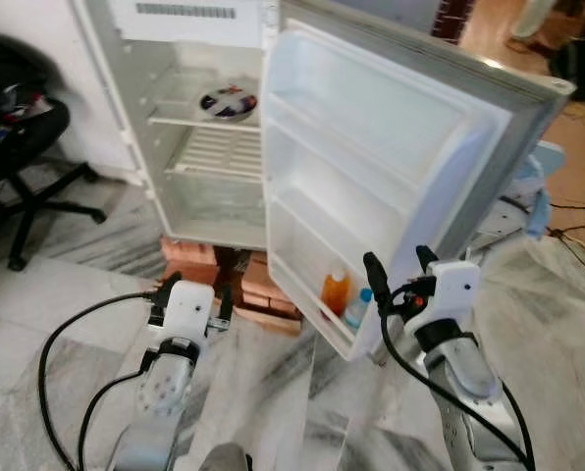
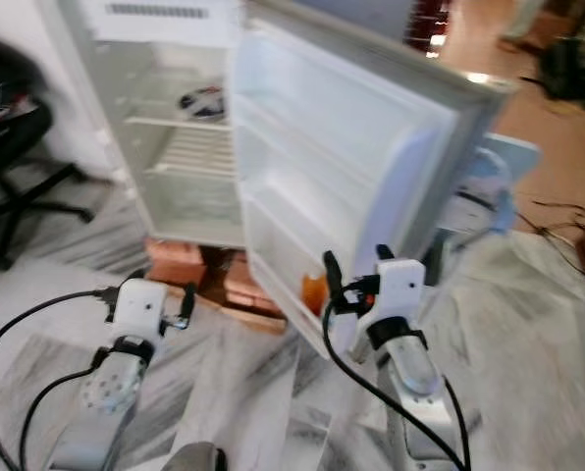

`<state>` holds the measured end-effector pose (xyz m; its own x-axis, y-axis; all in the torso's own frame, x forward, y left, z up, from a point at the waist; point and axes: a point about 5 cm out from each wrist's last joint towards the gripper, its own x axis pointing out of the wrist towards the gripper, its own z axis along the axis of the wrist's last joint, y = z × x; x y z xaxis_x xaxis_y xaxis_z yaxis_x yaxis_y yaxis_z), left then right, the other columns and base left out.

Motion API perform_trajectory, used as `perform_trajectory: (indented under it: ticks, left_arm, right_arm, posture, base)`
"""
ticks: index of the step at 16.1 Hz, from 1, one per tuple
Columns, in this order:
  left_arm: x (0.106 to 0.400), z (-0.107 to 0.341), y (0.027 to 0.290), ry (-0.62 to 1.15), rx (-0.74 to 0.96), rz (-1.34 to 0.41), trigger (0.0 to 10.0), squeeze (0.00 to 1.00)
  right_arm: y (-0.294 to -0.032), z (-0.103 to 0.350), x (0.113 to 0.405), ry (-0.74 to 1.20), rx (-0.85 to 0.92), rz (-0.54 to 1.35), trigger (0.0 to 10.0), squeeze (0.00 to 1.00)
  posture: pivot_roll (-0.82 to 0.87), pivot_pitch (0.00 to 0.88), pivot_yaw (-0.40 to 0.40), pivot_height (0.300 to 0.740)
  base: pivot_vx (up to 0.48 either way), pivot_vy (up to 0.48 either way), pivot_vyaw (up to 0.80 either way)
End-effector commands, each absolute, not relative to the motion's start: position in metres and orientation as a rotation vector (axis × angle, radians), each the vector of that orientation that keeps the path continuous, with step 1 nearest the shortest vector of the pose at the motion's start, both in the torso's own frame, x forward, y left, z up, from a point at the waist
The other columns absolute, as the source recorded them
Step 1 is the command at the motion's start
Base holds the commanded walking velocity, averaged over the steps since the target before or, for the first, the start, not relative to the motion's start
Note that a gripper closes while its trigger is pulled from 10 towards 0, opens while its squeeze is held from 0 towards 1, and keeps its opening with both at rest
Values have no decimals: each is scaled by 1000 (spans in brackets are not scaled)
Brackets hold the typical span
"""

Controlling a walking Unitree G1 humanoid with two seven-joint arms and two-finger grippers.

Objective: Restocking fridge

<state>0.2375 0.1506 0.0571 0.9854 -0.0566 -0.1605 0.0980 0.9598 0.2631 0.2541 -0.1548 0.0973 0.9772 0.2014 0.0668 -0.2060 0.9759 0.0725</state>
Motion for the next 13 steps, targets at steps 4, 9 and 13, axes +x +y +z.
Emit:
perform_trajectory:
  ticks: [4, 9, 13]
  left_arm:
    - [203, 26, 150, 376, 254, -266, 10000, 0]
    - [208, 32, 146, 359, 273, -296, 10000, 0]
    - [207, 31, 144, 374, 280, -316, 10000, 0]
  right_arm:
    - [-163, 99, 254, -73, 63, 162, 10000, 0]
    - [-188, 65, 229, 125, 53, 27, 10000, 0]
    - [-243, 62, 222, 142, 69, -275, 10000, 0]
  posture:
    - [121, 70, -17, 740]
    - [115, 81, -24, 740]
    - [103, 88, -12, 740]
  base:
    - [0, 0, 697]
    - [0, 0, 135]
    - [0, 0, 0]
